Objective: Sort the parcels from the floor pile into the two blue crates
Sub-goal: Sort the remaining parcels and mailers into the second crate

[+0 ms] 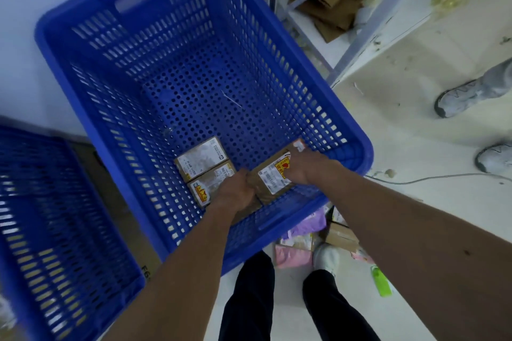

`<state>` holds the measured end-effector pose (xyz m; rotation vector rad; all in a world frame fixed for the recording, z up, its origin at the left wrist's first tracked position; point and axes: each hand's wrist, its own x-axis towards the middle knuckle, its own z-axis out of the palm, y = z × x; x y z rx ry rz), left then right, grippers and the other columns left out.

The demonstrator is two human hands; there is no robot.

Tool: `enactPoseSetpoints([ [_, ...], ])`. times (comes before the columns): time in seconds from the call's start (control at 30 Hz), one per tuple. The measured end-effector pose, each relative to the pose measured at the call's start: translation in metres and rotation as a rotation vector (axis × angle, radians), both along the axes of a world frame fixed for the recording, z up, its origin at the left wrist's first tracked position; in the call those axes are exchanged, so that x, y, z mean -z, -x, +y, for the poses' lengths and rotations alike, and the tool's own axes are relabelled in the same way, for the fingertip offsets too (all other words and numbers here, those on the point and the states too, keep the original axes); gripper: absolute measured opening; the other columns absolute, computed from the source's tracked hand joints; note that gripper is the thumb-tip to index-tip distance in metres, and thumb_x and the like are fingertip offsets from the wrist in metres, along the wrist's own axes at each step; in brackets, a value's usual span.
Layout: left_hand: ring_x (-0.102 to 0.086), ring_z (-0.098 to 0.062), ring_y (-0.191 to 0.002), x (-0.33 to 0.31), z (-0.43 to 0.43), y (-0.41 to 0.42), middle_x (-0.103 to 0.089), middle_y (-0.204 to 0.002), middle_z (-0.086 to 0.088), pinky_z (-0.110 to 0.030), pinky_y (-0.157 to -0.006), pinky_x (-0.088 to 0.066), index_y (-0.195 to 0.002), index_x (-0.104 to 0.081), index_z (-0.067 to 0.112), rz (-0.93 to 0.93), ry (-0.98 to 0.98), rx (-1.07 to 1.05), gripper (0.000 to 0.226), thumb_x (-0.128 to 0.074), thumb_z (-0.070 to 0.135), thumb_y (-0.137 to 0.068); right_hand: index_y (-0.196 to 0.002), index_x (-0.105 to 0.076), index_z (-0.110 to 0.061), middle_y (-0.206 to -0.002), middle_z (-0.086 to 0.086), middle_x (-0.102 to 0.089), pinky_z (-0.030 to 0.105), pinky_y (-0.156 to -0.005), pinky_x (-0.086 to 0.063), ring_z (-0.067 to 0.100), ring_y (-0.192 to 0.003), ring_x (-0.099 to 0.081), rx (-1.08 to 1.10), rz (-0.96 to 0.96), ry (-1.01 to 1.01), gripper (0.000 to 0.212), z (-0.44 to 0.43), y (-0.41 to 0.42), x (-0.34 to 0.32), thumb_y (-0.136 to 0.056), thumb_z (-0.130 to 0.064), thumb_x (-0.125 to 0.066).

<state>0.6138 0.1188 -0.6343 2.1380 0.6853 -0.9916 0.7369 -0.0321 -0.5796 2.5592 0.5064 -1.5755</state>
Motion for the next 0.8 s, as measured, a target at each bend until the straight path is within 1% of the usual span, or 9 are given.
enactPoseSetpoints([
  [0.07,-0.064,-0.031,-0.093,-0.031,-0.004,0.004,-0.066,-0.111,-0.013,-0.033,-0.067,-0.047,-0.131,-0.053,0.010,-0.017,-0.021,-0.003,0.036,-0.050,0.030,-0.101,-0.155,-0.024,-0.013,-0.157,0.011,-0.032,0.028,-0.087,-0.039,0.028,-0.128,-0.047,-0.021,-0.037,-0.063,0.058,-0.007,0.004,-0.028,-0.104,-0.034,-0.040],
  [0.1,-0.065,-0.032,-0.096,-0.048,-0.007,0.006,-0.067,-0.109,-0.014,-0.033,-0.067,-0.048,-0.128,-0.056,0.009,-0.038,-0.035,-0.005,0.036,-0.052,0.031,-0.100,-0.155,-0.023,-0.012,-0.157,0.012,-0.030,0.031,-0.091,-0.039,0.030,-0.130,-0.045,-0.023,-0.060,-0.083,0.058,-0.011,0.008,-0.043,-0.104,-0.034,-0.039],
  [0.2,-0.063,-0.029,-0.108,-0.103,-0.017,0.012,-0.067,-0.118,-0.009,-0.037,-0.087,-0.052,-0.122,-0.064,0.012,-0.093,-0.106,-0.020,0.031,-0.057,0.031,-0.098,-0.153,-0.022,-0.010,-0.152,0.016,-0.034,0.041,-0.101,-0.040,0.036,-0.133,-0.043,-0.024,-0.152,-0.171,0.059,-0.030,0.021,-0.083,-0.101,-0.032,-0.040],
  [0.23,-0.062,-0.029,-0.110,-0.117,-0.019,0.012,-0.066,-0.122,-0.008,-0.036,-0.090,-0.051,-0.121,-0.065,0.014,-0.105,-0.127,-0.037,0.030,-0.058,0.031,-0.098,-0.153,-0.024,-0.010,-0.151,0.017,-0.036,0.043,-0.102,-0.041,0.037,-0.132,-0.043,-0.008,-0.177,-0.191,0.059,-0.035,0.023,-0.092,-0.100,-0.031,-0.041],
  [0.33,-0.064,-0.029,-0.110,-0.166,-0.036,0.024,-0.068,-0.123,-0.008,-0.029,-0.086,-0.048,-0.120,-0.066,0.020,-0.118,-0.150,-0.183,0.027,-0.059,0.030,-0.096,-0.145,-0.034,-0.011,-0.145,0.016,-0.043,0.044,-0.101,-0.042,0.036,-0.129,-0.045,0.026,-0.254,-0.282,0.054,-0.059,0.038,-0.129,-0.096,-0.029,-0.047],
  [0.47,-0.061,-0.030,-0.118,-0.222,-0.071,0.052,-0.068,-0.125,-0.009,-0.029,-0.093,-0.045,-0.128,-0.063,0.018,-0.202,-0.221,-0.289,0.034,-0.053,0.033,-0.100,-0.147,-0.033,-0.012,-0.145,0.015,-0.041,0.044,-0.106,-0.040,0.034,-0.133,-0.041,0.004,-0.312,-0.373,0.055,-0.103,0.065,-0.175,-0.097,-0.029,-0.047],
  [0.53,-0.060,-0.032,-0.119,-0.239,-0.088,0.065,-0.067,-0.126,-0.010,-0.033,-0.098,-0.045,-0.133,-0.060,0.019,-0.234,-0.245,-0.339,0.036,-0.051,0.035,-0.101,-0.149,-0.030,-0.011,-0.145,0.015,-0.040,0.044,-0.105,-0.040,0.034,-0.134,-0.041,-0.013,-0.320,-0.357,0.057,-0.132,0.079,-0.187,-0.097,-0.029,-0.046],
  [0.63,-0.061,-0.033,-0.113,-0.256,-0.114,0.084,-0.068,-0.124,-0.011,-0.037,-0.093,-0.048,-0.133,-0.057,0.020,-0.303,-0.290,-0.359,0.036,-0.049,0.035,-0.101,-0.146,-0.033,-0.010,-0.140,0.017,-0.043,0.043,-0.100,-0.041,0.035,-0.129,-0.045,0.018,-0.328,-0.324,0.054,-0.175,0.095,-0.194,-0.096,-0.028,-0.045],
  [0.8,-0.063,-0.032,-0.107,-0.265,-0.165,0.109,-0.069,-0.115,-0.012,-0.037,-0.086,-0.048,-0.122,-0.063,0.012,-0.468,-0.341,-0.332,0.028,-0.050,0.027,-0.102,-0.143,-0.038,-0.016,-0.136,0.016,-0.047,0.046,-0.101,-0.041,0.035,-0.128,-0.046,0.117,-0.329,-0.290,0.048,-0.231,0.124,-0.186,-0.099,-0.034,-0.042],
])
